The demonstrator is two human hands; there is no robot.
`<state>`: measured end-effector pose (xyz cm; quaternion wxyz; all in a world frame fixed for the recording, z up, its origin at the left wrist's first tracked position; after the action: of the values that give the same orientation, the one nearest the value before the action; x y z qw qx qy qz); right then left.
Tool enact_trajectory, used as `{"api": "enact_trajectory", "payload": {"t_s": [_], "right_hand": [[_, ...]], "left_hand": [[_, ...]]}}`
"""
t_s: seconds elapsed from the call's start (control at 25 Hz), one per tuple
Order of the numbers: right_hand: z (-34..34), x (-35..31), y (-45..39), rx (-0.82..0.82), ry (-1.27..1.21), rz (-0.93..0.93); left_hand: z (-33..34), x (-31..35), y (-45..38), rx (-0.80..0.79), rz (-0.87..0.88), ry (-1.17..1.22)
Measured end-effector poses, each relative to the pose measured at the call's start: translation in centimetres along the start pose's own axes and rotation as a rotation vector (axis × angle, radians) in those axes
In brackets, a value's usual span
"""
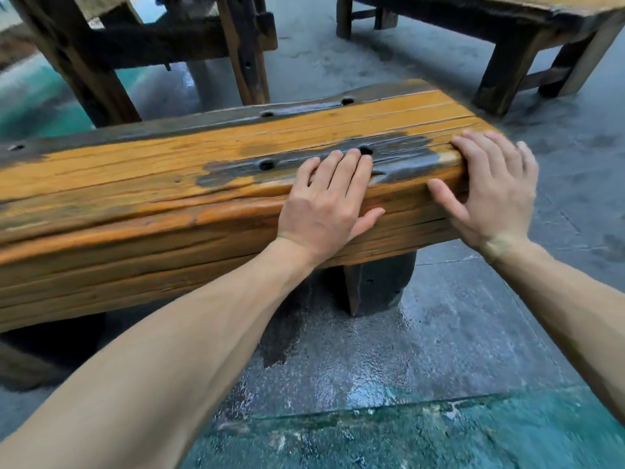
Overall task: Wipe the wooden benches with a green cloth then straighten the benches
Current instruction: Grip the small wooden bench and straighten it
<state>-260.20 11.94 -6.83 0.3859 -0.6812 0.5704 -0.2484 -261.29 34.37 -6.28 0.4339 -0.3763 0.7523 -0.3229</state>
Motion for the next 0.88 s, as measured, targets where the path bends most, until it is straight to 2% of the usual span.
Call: {"api": "enact_trajectory", "payload": {"t_s": [0.12,0.56,0.72,0.88], "right_hand": [[0.9,-0.1,0.0,0.021,-0.015,0.068],[1.2,-0.8,-0.1,-0.03,0.017,0.122],[1.1,-1.3,-0.1,-0.169,0.095,0.161],[-1.2,-2.5,-1.3,-0.45,0.209,0.186]], "left_hand": [[0.5,0.0,0.1,-0.01,-0.02,0.018],[0.7,0.0,0.0,-0.059,-0.059,0.039],[0.9,-0.1,0.0,-0.193,-0.059,0.037],[-0.3,-0.2,-0.8,-0.582,-0.099,0.159]]}}
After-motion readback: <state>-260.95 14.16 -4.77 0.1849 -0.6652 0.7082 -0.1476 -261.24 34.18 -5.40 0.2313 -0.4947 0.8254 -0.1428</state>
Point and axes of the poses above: each hand's wrist, its own y-axis away from the middle knuckle, its own z-axis out of the palm, x = y × z, the point moved 6 cm from there along -y, towards the middle knuckle, and after that the axes turned 3 degrees about x, right-handed, at the moved point
